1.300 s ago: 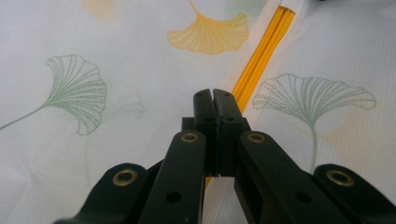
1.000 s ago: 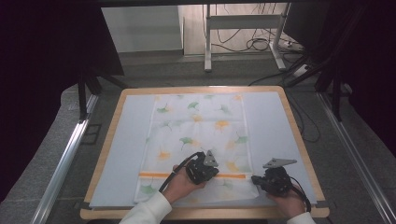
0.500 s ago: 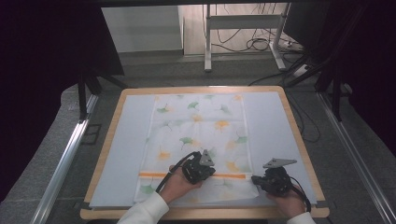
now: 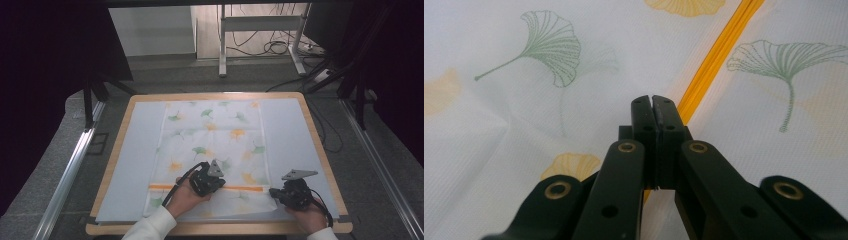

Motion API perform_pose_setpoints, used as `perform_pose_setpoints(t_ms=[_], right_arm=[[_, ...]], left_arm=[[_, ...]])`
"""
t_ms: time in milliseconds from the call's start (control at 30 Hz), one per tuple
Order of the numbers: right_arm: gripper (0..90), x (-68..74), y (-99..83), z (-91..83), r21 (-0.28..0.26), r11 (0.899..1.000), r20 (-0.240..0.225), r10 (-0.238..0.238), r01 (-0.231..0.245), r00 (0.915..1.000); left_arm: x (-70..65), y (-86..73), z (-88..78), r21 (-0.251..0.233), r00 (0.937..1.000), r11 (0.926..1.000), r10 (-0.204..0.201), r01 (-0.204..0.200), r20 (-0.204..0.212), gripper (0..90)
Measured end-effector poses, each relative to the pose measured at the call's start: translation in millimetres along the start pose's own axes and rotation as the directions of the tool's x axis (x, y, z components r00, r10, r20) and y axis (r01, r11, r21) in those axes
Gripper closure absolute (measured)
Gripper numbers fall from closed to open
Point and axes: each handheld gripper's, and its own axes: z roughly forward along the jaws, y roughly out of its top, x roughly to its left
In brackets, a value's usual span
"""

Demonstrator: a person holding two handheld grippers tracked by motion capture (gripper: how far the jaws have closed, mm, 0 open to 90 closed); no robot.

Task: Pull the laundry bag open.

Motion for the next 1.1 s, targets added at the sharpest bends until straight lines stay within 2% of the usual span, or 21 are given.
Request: perform_pose_setpoints(t_ms=[567,833,1100], right_arm=[[89.6,-0.5,0.1,0.1,-0.002,1.0,-0.004,-0.003,0.003,1.0],[89.6,-0.4,0.1,0.0,-0.001,1.0,-0.003,-0.001,0.001,1.0],[89.6,-0.6,0.1,0.1,-0.001,1.0,-0.004,-0.003,0.003,1.0]], left_arm=[[4.1,-7.0,-5.3,0.0,0.9997,0.9997,-0.023,0.023,-0.011,90.0],[3.5,-7.2,-5.9,0.003,0.9997,0.9999,-0.013,0.013,-0.022,90.0],[4.9,-8.6,-7.0,0.003,0.9996,0.9998,-0.02,0.02,-0.021,90.0]])
